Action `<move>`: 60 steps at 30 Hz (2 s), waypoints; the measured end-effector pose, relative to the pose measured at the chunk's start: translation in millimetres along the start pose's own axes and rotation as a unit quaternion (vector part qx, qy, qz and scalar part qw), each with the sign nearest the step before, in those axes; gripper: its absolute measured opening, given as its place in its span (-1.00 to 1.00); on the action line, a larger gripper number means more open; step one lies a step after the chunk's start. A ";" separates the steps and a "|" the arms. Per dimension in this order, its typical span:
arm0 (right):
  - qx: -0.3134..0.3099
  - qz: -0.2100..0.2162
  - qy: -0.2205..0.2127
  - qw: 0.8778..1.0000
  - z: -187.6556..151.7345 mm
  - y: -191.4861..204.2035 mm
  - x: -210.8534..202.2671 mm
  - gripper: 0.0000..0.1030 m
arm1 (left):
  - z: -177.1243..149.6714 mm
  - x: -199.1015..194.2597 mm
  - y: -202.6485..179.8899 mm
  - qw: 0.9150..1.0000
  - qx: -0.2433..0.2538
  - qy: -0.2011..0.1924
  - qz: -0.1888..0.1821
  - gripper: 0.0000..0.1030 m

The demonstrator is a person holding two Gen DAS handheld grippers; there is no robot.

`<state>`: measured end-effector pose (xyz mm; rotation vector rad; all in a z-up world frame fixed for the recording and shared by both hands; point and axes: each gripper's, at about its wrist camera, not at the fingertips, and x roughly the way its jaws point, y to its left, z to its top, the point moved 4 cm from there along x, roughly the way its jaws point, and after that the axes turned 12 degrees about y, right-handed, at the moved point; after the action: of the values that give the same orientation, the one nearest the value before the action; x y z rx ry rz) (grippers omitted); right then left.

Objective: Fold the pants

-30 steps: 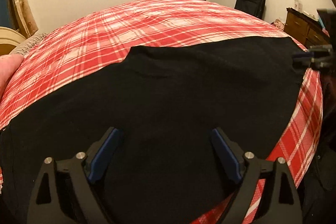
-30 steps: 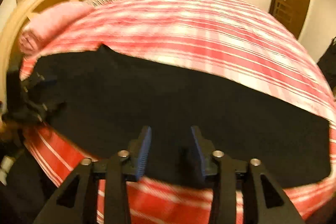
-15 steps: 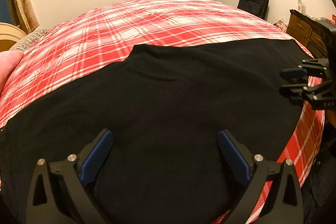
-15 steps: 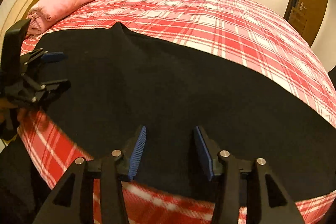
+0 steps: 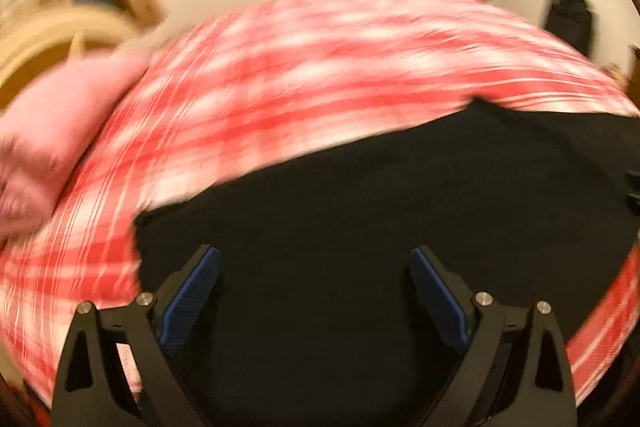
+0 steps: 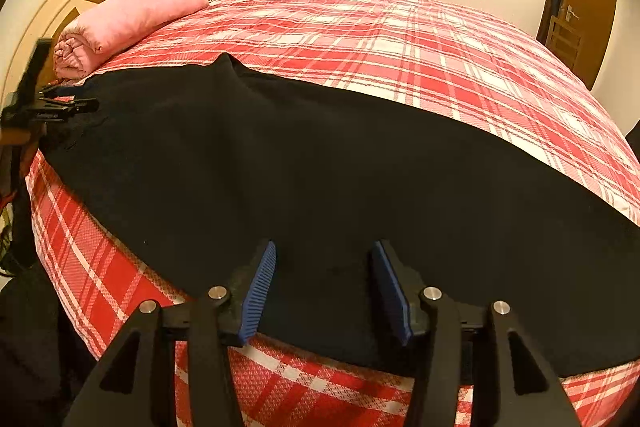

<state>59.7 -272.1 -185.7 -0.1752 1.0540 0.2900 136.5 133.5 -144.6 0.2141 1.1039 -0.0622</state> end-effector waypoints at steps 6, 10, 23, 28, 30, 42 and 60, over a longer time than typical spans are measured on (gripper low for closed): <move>-0.001 0.005 -0.003 1.000 -0.6 -1.5 -1.3 0.03 | -0.2 25.5 32.3 0.997 -0.051 0.038 -0.042 1.00; 0.037 0.039 0.006 0.999 -3.6 -22.5 -15.2 0.03 | -1.8 6.4 18.0 0.999 -0.037 0.009 -0.007 0.99; 0.386 -0.049 -0.060 0.919 -114.8 -279.9 -119.9 0.03 | 8.8 -33.3 -107.3 0.993 0.062 -0.066 -0.071 1.00; 0.460 -0.049 -0.038 0.886 -157.9 -332.6 -128.7 0.03 | 13.0 -35.0 -153.4 0.990 0.090 -0.057 -0.089 1.00; 0.478 -0.034 -0.031 0.877 -164.5 -341.2 -123.3 0.03 | 16.3 -36.5 -166.2 0.989 0.104 -0.060 -0.085 1.00; 0.485 -0.014 -0.005 0.875 -156.8 -349.8 -90.5 0.03 | 30.0 -17.2 -192.0 0.990 0.113 -0.039 -0.074 1.00; 0.499 0.000 -0.043 0.866 -158.4 -348.1 -91.5 -0.60 | 37.8 -47.2 -264.8 0.969 0.157 -0.038 -0.187 0.99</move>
<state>-3.2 -660.3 -181.3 0.7683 0.9986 -0.2718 107.2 -135.6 -123.5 0.2815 1.0427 -0.5803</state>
